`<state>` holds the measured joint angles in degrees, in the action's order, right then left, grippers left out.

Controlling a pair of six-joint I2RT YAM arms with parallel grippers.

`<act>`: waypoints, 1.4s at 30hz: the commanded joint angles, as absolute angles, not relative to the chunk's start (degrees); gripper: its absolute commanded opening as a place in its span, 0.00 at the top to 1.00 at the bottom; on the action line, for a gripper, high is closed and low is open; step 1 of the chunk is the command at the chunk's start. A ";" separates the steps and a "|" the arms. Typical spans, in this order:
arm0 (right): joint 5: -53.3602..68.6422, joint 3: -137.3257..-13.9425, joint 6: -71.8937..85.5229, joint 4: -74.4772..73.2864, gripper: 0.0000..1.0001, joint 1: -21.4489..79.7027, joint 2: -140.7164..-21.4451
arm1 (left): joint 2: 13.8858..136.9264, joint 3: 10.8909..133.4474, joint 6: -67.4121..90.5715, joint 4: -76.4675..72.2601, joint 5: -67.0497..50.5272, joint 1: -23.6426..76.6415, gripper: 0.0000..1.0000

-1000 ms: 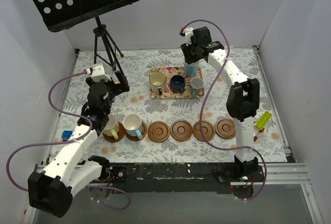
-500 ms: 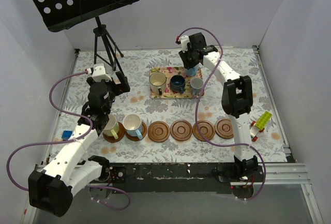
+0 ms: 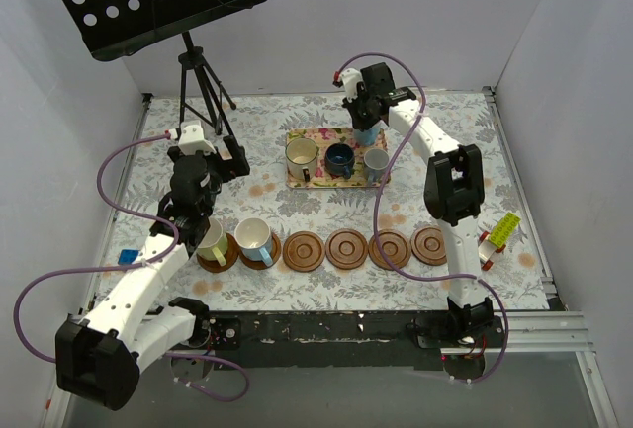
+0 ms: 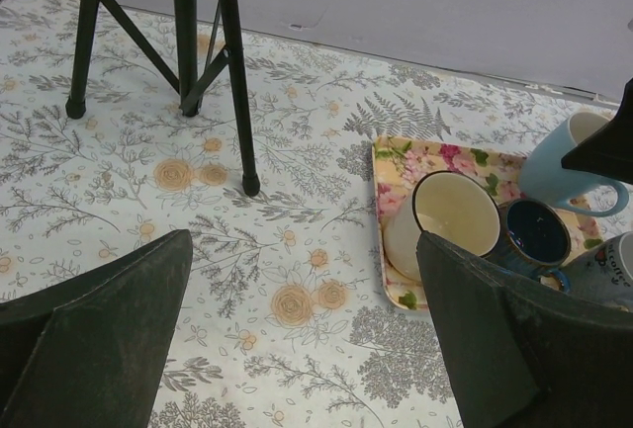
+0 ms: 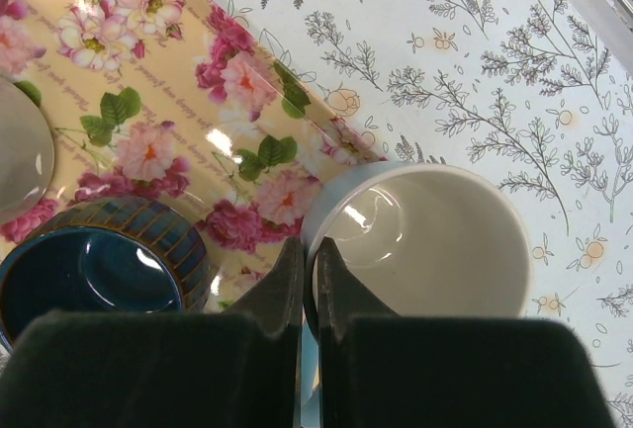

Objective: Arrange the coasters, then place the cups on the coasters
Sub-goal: Pick up the cup from the tray, then place the cup on the coaster.

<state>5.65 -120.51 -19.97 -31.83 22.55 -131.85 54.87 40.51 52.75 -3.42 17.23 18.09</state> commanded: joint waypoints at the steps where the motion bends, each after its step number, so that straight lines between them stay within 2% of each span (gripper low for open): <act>1: 5.71 -119.53 -25.74 -26.90 0.99 22.24 -128.41 | 54.58 42.89 52.73 -3.43 16.61 17.84 0.02; 15: 9.14 -115.31 -31.64 -19.78 0.99 22.33 -117.61 | 54.40 42.80 52.91 -3.52 16.17 17.75 0.02; 26: 1.94 -116.45 -26.64 -18.63 0.99 26.98 -110.05 | 54.23 42.89 53.00 -3.52 16.17 17.75 0.02; 35: -8.69 -113.21 -19.00 -26.89 0.99 40.68 -101.70 | 54.84 43.24 51.42 -4.30 18.80 17.84 0.02; 42: -13.00 -99.09 -5.99 -29.45 0.99 53.68 -93.53 | 53.88 43.07 49.75 -5.97 20.56 16.61 0.02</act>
<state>-7.57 -105.54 -14.46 -30.39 48.58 -100.03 54.98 41.01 51.57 -4.12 18.52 17.69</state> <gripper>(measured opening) 0.056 0.981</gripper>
